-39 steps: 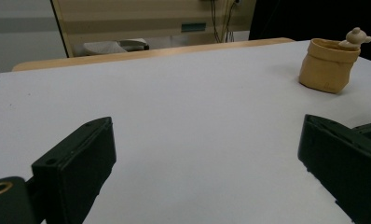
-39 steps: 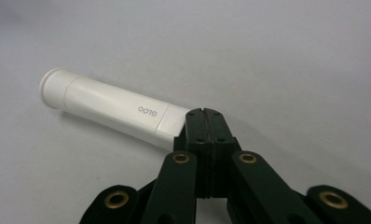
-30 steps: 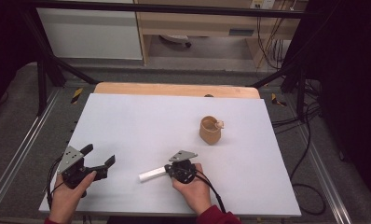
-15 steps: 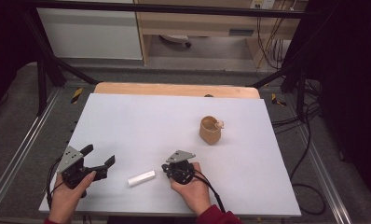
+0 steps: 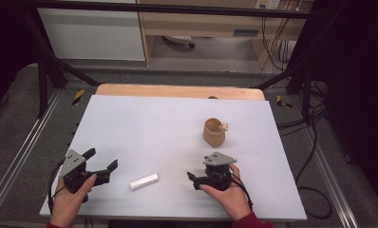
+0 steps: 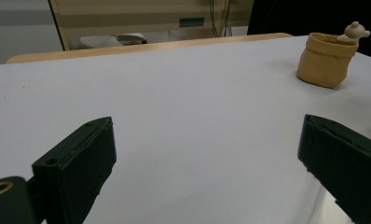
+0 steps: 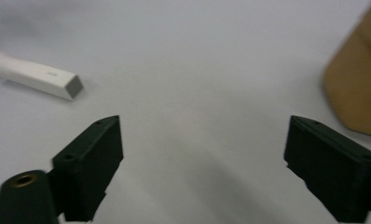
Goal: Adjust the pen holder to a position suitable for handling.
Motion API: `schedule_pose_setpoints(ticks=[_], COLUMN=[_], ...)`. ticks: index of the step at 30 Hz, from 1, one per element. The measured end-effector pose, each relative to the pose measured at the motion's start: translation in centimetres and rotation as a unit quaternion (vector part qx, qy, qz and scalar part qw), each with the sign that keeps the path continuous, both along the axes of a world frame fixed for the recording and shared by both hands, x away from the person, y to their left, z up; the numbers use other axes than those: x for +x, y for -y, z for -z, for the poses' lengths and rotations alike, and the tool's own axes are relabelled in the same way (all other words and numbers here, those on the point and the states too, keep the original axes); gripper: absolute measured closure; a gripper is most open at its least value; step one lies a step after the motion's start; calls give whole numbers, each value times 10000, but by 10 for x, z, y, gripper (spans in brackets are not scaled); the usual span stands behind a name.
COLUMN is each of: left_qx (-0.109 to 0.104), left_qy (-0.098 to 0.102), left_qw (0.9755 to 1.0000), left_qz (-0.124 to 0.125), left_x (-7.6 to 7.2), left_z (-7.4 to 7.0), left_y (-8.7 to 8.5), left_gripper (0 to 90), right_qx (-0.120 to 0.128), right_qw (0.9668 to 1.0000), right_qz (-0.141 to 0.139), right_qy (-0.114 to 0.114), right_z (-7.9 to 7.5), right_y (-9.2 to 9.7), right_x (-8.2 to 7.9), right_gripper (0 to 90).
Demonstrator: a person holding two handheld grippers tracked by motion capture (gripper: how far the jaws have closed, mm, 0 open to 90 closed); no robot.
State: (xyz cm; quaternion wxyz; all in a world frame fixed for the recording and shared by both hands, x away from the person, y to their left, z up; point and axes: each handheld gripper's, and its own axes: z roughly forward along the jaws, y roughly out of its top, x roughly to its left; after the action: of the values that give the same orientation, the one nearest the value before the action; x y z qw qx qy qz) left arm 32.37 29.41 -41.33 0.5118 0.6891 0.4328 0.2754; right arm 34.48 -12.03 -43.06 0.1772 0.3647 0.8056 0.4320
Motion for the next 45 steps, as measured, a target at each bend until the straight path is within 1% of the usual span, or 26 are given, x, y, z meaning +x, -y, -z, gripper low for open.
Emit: schedule_pose_setpoints(ticks=[2, 6, 7, 10, 11, 12, 13, 14, 15, 17, 18, 20, 22, 24, 25, 26, 28, 30, 33, 35, 36, 37, 38, 43, 44, 45], left_qx=[0, -6, -7, -43, -22, -5, 36, 58, 83, 87, 137, 258, 407, 577, 633, 726, 996, 1244, 1460, 1641, 1758, 1907, 1995, 2418, 2482, 2521], left_qy=[-29, -37, -33, -5, 14, 22, 32, 9, -19, -62, -87, -133, -241, -420, -506, -624, -790, -936, -1190, -1291, -1340, -1381, -1427, -1668, -1735, -1796], left_qw=[10000, 10000, 10000, 10000, 9999, 9999, 9999, 9998, 9997, 9993, 9989, 9981, 9962, 9933, 9914, 9886, 9829, 9754, 9663, 9607, 9574, 9527, 9491, 9288, 9252, 9227], left_qz=[-3, 21, 28, 73, 101, 141, 159, 195, 235, 363, 430, 551, 727, 908, 1032, 1166, 1330, 1563, 1753, 1828, 1859, 1921, 1976, 2259, 2285, 2297], left_x=[-1, -1, -1, -2, -2, -2, -3, -3, -3, -2, -2, -2, -1, 0, 1, 2, 4, 6, 11, 14, 16, 17, 18, 18, 19, 19], left_z=[1, 1, 1, -1, -1, -2, -3, -4, -5, -9, -12, -18, -24, -28, -29, -31, -34, -36, -37, -37, -36, -36, -34, -22, -19, -16], left_y=[1, 1, 2, 3, 4, 5, 6, 7, 9, 14, 17, 25, 34, 45, 50, 55, 65, 73, 82, 87, 90, 92, 94, 101, 102, 102], left_gripper=[44, 44, 44, 45, 45, 45, 44, 44, 45, 45, 44, 44, 44, 46, 47, 47, 49, 50, 56, 62, 66, 67, 77, 90, 95, 106], right_qx=[3, 240, 240, 407, 450, 512, 537, 537, 560, 548, 507, 545, 565, 519, 493, 494, 463, 454, 449, 440, 441, 455, 458, 417, 408, 401], right_qw=[9997, 9978, 9978, 9953, 9943, 9929, 9920, 9920, 9914, 9903, 9902, 9886, 9883, 9888, 9891, 9893, 9896, 9895, 9889, 9889, 9887, 9886, 9885, 9888, 9890, 9892], right_qz=[135, 484, 484, 744, 800, 884, 963, 963, 1023, 1122, 1155, 1253, 1270, 1266, 1260, 1255, 1252, 1268, 1324, 1341, 1355, 1365, 1373, 1375, 1366, 1355], right_qy=[179, 377, 377, 477, 537, 604, 608, 608, 590, 606, 601, 631, 620, 599, 584, 556, 530, 518, 499, 475, 459, 437, 435, 413, 400, 394], right_z=[-3, -8, -8, -11, -12, -12, -12, -12, -11, -7, -5, -4, -4, -3, -3, -3, -1, -1, -1, 0, 0, 1, 1, 2, 2, 3], right_y=[18, 58, 58, 84, 91, 103, 108, 108, 113, 119, 121, 125, 124, 123, 122, 121, 120, 120, 121, 122, 122, 123, 123, 121, 120, 120], right_x=[-5, -13, -13, -16, -17, -20, -21, -21, -23, -24, -25, -25, -24, -24, -24, -24, -23, -22, -22, -21, -21, -20, -20, -20, -19, -19], right_gripper=[65, 23, 23, 30, 28, 31, 36, 36, 38, 41, 41, 44, 44, 43, 42, 42, 40, 40, 39, 39, 39, 39, 39, 39, 39, 39])
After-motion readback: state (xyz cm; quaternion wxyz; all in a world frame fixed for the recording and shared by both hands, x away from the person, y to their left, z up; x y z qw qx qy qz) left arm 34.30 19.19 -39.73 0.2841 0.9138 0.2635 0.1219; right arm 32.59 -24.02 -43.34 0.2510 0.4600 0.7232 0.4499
